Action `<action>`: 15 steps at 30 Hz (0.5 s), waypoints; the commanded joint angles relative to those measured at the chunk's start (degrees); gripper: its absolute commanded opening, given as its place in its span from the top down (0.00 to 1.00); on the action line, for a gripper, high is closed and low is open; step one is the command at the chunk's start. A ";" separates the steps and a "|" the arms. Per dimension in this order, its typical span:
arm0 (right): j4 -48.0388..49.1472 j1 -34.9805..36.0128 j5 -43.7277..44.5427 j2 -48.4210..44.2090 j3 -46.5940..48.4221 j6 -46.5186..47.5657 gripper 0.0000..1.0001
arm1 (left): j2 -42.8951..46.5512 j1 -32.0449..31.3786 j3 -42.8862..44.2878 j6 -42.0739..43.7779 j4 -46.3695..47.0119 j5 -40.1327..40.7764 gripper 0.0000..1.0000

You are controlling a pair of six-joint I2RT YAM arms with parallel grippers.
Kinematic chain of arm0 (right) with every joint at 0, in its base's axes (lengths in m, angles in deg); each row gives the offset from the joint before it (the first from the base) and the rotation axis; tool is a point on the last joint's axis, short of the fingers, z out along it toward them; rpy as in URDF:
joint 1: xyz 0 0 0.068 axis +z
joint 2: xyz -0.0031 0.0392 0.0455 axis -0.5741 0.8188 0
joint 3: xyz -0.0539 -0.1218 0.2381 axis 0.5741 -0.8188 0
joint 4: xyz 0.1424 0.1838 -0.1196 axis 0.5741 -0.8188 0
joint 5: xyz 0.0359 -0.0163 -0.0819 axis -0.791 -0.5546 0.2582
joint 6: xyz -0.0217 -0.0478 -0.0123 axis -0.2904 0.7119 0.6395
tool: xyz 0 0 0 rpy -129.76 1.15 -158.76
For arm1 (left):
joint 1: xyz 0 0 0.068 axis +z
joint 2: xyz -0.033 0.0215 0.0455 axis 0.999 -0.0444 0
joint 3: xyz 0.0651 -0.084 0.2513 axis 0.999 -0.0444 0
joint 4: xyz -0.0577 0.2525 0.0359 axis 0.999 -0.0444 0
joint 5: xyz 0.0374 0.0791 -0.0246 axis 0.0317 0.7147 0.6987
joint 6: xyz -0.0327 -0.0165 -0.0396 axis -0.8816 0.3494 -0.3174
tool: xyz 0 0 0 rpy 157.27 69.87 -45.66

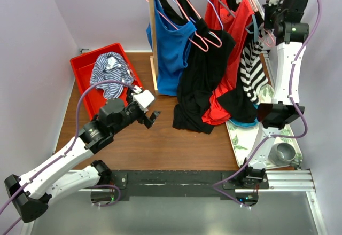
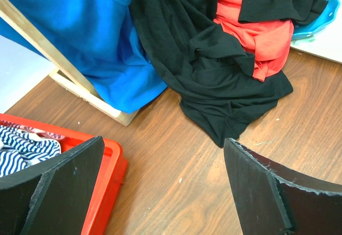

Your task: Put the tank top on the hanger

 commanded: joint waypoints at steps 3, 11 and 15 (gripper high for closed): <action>5.64 3.26 3.51 0.07 2.42 3.58 1.00 | 0.40 0.11 2.12 -0.31 1.60 0.13 0.00; 6.51 5.73 9.14 0.69 2.42 6.75 1.00 | 2.15 0.11 1.77 -0.93 0.90 0.30 0.00; 6.78 5.73 10.19 0.60 1.98 7.10 1.00 | 2.59 0.11 1.59 -0.75 0.72 0.30 0.00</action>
